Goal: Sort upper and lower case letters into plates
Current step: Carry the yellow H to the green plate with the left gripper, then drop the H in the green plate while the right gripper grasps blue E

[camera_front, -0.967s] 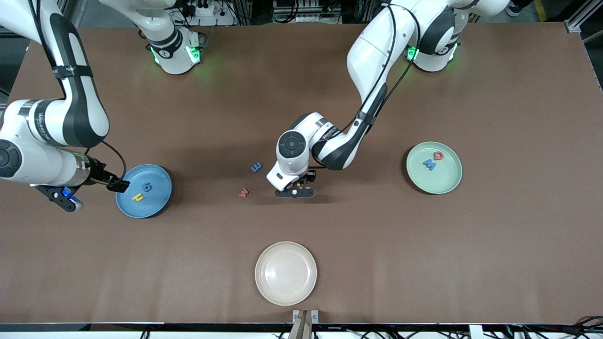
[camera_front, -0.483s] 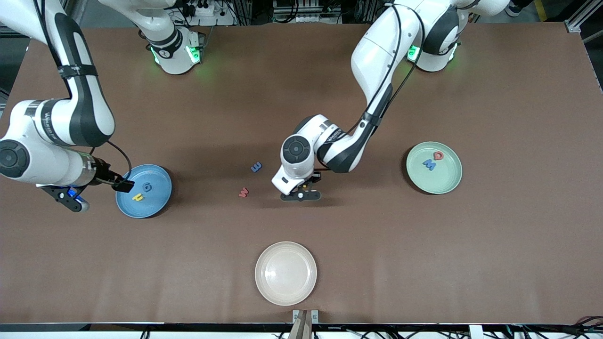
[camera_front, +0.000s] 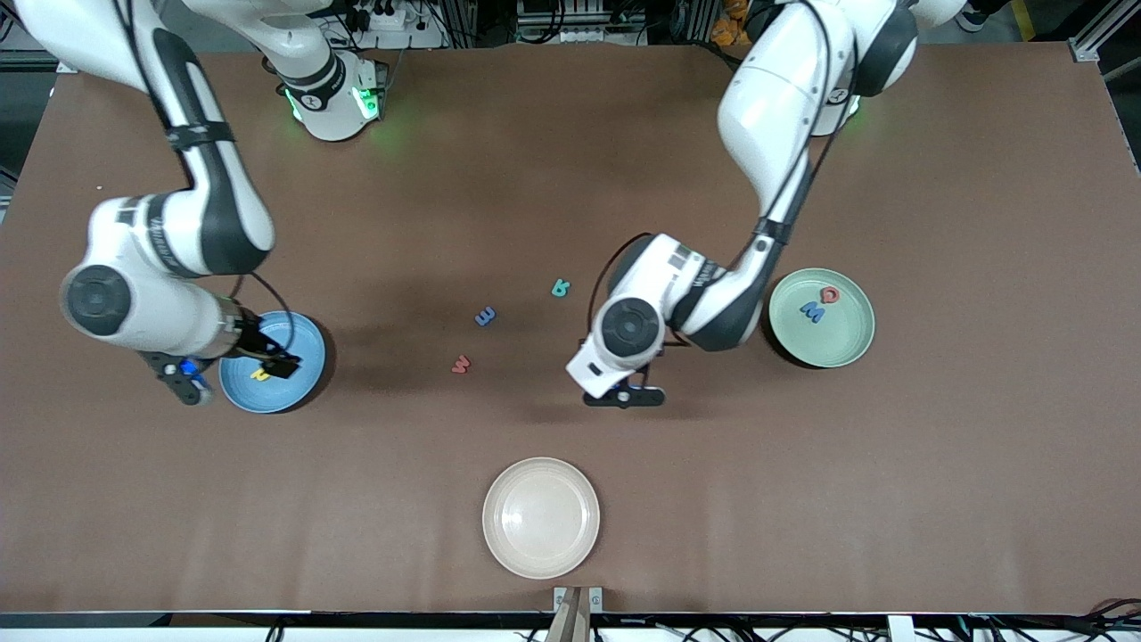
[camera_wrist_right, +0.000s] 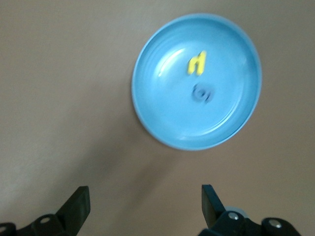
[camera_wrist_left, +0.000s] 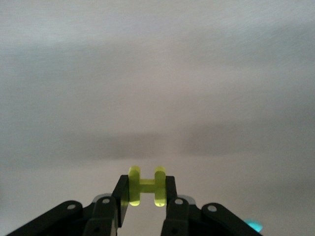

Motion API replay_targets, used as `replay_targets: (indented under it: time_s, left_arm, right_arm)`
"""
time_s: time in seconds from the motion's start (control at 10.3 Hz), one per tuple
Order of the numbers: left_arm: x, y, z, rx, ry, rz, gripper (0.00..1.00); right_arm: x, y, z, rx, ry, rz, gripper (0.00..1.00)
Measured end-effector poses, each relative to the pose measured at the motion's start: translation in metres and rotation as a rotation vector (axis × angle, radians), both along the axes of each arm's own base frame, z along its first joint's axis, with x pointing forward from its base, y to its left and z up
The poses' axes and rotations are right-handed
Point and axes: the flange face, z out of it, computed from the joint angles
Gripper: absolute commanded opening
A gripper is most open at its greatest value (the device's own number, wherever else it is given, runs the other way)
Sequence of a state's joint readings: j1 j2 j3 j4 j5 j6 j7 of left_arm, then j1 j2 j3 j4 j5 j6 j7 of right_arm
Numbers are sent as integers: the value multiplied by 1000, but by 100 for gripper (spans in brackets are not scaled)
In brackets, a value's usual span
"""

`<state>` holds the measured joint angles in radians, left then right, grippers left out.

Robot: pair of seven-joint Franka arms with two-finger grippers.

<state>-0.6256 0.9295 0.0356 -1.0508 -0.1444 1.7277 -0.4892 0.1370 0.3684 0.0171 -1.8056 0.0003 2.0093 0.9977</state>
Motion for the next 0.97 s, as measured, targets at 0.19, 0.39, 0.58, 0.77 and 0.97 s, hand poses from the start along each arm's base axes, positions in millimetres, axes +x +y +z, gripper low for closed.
replay_targets:
  time_s: [0.19,0.39,0.58,0.77,0.97]
  left_arm:
    - [4,32,24,15,64,-18,0]
    - [4,73,40,-5,94,-113,0]
    - [2,136,33,-44,79,-183,0]
    - [-29,187,15,-70,46,-241,0]
    - [-60,248,8,-113,43,-315,0]
  right_arm:
    - [-11,66,-18,-26,-3,-75,100]
    - [-26,131,-35,-37,-45,-195,100]
    - [-43,174,-50,-7,-71,-226,100]
    - [-61,204,-76,37,-101,-259,100]
    - [-78,227,-109,41,-86,-267,100]
